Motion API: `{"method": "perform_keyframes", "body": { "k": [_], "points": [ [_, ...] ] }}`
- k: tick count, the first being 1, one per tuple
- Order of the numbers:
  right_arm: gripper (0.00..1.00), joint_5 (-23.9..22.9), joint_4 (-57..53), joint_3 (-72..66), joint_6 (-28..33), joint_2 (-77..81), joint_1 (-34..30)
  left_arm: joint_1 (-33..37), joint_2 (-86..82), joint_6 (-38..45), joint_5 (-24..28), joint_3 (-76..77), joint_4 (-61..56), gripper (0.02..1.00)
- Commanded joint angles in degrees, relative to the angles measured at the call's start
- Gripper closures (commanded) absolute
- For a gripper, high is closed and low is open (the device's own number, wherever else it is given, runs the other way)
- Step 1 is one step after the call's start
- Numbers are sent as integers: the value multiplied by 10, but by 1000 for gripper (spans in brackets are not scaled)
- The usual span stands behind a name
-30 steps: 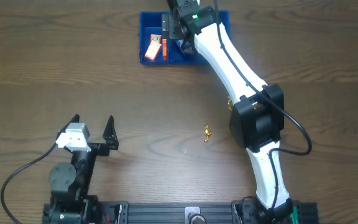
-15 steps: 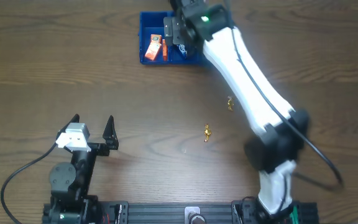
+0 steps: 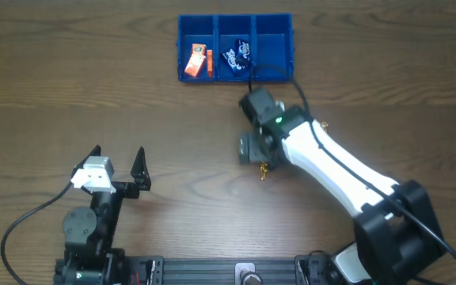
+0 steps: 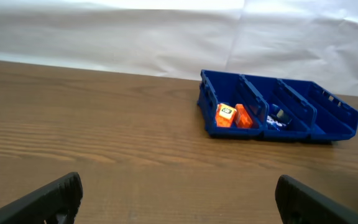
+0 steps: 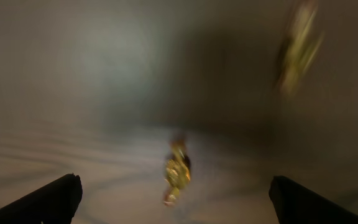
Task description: Sort Candies Into Trays
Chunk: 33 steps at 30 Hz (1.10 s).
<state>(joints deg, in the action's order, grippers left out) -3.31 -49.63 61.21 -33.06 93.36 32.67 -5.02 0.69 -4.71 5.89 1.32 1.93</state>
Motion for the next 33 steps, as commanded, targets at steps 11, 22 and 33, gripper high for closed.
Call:
{"method": "perform_keyframes", "body": {
  "k": [11,22,33],
  "points": [
    [60,31,50,-57,-43,40,18,1,-2,-6,10,-10,21,20],
    [194,31,70,-57,-45,61,17,1,-2,-6,10,-10,21,20],
    [323,31,79,-57,-51,83,7,1,-2,-6,10,-10,21,20]
  ]
}}
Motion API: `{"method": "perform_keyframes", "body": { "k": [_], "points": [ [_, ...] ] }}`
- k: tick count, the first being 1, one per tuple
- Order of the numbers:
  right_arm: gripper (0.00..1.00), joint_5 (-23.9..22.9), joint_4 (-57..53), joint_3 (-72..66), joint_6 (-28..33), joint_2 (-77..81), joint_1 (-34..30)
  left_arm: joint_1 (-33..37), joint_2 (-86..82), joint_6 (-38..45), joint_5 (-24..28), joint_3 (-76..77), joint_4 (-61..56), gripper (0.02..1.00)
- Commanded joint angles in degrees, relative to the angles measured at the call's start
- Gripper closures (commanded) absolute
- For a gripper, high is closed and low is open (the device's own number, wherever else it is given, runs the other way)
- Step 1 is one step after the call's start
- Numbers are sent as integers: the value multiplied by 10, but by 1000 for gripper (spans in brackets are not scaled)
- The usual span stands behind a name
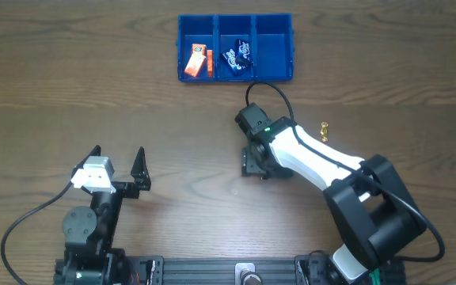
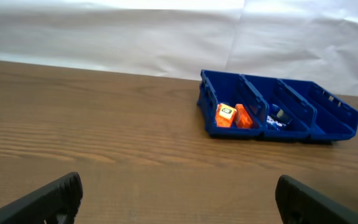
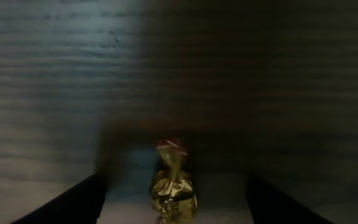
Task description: Sort Candies Into Trays
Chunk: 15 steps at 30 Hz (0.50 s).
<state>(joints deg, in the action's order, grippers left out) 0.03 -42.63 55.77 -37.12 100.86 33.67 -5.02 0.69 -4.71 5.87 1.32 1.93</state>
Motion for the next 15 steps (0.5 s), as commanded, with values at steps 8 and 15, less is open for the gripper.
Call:
{"method": "perform_keyframes", "body": {
  "k": [8,15],
  "points": [
    [551,-3,10,-2,-10,9,-3,1,-2,-6,10,-10,21,23],
    [726,-3,8,-2,-10,9,-3,1,-2,-6,10,-10,21,20]
  ]
}}
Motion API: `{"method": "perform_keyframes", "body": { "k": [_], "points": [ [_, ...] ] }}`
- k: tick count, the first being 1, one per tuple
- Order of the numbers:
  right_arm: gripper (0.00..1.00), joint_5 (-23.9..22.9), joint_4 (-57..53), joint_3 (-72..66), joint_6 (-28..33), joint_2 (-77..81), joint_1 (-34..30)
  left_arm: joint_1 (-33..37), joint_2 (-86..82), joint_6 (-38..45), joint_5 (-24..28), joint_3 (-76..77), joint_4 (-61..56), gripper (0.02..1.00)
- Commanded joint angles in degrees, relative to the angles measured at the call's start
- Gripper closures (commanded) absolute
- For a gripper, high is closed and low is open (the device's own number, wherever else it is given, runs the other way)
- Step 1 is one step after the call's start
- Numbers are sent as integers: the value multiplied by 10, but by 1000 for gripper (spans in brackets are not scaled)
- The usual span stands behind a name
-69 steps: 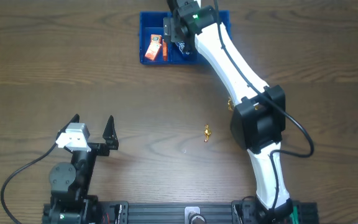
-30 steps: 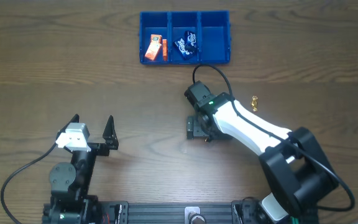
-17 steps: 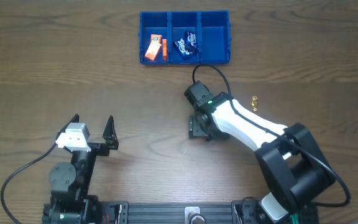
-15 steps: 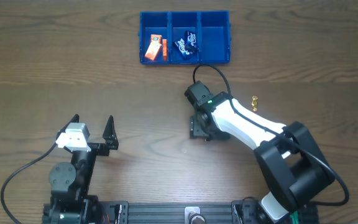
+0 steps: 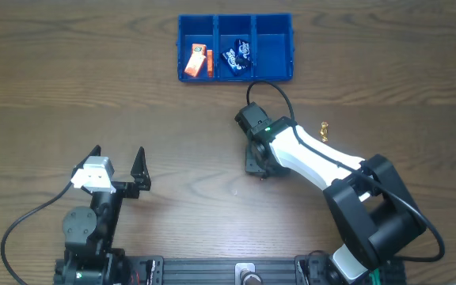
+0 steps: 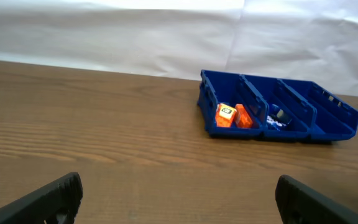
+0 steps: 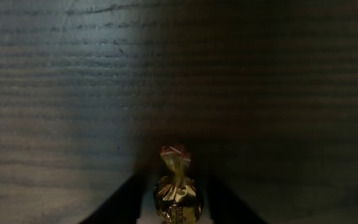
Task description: Sort Candies Into Trays
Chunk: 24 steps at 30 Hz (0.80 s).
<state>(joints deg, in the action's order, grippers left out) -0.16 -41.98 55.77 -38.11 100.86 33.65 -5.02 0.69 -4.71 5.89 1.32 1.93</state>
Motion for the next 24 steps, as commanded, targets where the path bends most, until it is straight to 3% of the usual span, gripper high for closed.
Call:
{"method": "perform_keyframes", "body": {
  "k": [1,4,13,18,22,24],
  "points": [
    [744,-1,2,-2,-1,9,-3,1,-2,-6,10,-10,21,20],
    [836,-1,2,-2,-1,9,-3,1,-2,-6,10,-10,21,20],
    [886,-14,-14,31,4,-30,-3,1,-2,-6,10,-10,21,20],
    [919,-104,-111,167,24,-98,-8,1,-2,-6,10,-10,21,20],
    [956,-199,-182,341,63,-80,-28,1,-2,-6,10,-10,21,23],
    [961,-225,-186,413,89,-56,-42,1,-2,-6,10,-10,21,20]
  ]
}}
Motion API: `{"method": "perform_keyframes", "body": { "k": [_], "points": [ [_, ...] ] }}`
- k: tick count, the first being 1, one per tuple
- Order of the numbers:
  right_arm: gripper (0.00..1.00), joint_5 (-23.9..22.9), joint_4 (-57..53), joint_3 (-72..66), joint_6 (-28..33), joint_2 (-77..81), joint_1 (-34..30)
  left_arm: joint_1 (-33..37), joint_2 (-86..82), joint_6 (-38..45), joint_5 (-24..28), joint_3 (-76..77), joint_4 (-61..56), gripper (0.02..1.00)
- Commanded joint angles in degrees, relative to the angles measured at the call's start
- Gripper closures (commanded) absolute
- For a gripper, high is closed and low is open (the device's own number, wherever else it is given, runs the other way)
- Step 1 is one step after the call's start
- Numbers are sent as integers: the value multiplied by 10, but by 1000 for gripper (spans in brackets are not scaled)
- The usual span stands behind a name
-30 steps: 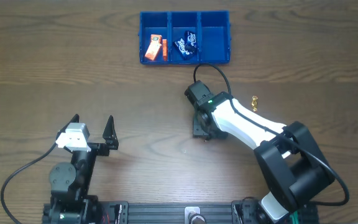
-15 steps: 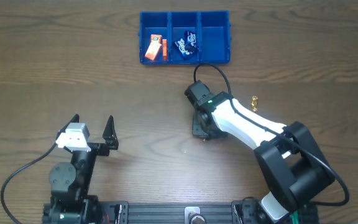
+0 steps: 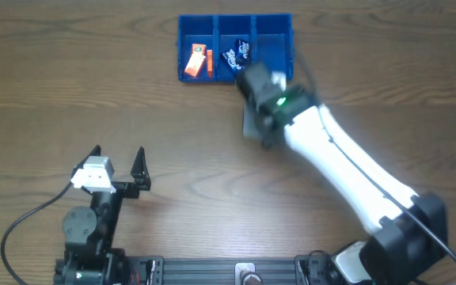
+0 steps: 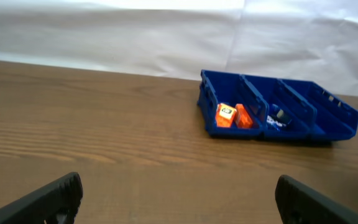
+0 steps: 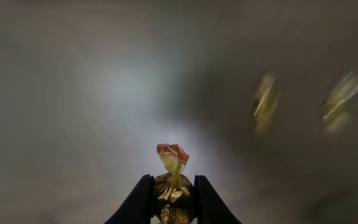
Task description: Sort Candies Into Trays
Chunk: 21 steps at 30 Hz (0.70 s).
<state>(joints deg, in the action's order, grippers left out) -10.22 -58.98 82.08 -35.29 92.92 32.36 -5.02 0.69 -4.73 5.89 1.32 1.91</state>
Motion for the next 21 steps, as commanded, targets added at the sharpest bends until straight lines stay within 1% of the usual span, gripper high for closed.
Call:
{"method": "perform_keyframes", "body": {
  "k": [1,3,6,9,13,17,21],
  "points": [
    [961,-126,-14,180,78,38,-38,1,-2,-6,10,-10,21,20],
    [954,-127,-12,241,109,78,-60,1,-2,-6,10,-10,21,20],
    [952,-127,6,294,132,133,-82,1,-2,-6,10,-10,21,20],
    [952,-127,48,316,133,189,-99,1,-2,-6,10,-10,21,20],
    [950,-102,83,316,133,242,-111,1,-2,-6,10,-10,21,20],
    [943,-96,97,316,133,263,-115,1,-2,-6,10,-10,21,20],
    [906,-96,105,316,133,267,-115,1,-2,-6,10,-10,21,20]
  ]
}}
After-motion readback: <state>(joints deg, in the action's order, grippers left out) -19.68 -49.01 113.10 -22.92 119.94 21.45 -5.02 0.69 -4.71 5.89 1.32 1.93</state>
